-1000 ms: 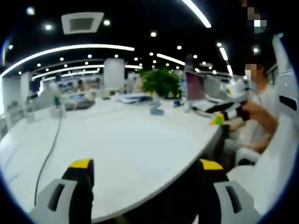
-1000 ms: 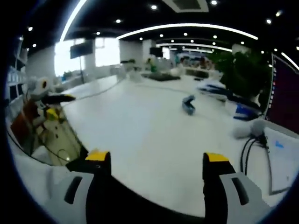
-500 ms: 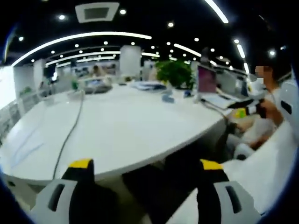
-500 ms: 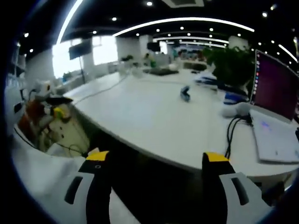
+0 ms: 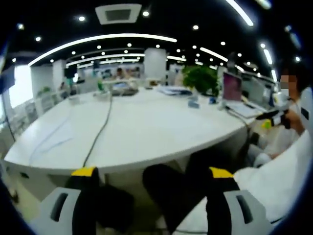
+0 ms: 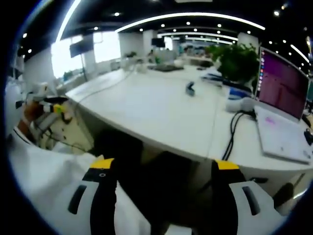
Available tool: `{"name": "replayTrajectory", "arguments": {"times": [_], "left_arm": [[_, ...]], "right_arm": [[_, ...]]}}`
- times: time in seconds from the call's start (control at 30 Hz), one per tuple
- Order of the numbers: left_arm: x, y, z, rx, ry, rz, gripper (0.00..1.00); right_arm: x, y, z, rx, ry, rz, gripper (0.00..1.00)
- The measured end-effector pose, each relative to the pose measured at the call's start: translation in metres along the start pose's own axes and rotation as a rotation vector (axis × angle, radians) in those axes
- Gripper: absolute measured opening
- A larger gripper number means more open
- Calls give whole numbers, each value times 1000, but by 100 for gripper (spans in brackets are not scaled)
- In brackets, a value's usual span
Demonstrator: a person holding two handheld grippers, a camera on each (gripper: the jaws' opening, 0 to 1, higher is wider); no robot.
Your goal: Pick up the paper insert the paper into the punch align the paper edges press the punch to punch holes
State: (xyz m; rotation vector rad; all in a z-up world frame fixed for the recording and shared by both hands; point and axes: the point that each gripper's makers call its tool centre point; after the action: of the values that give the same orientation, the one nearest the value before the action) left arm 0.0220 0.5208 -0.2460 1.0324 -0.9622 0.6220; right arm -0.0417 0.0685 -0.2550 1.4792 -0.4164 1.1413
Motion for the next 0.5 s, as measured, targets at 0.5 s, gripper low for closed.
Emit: {"name": "replayTrajectory", "arguments": {"times": [0.5], "left_arm": [[5,2,-2,23,-26,23,90]], "right_arm": [[16,3,-2,-1,20,40,80]]}}
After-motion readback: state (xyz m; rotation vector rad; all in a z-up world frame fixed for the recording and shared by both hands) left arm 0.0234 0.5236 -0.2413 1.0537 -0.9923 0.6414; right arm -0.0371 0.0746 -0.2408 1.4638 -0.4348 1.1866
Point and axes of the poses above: the point that each gripper's makers call its tool centre point, and the gripper's own axes: y roughly backward along the fingers, z roughly to its right, x roughly out of its top, and after that the axes turned 12 degrees about y, right-handed
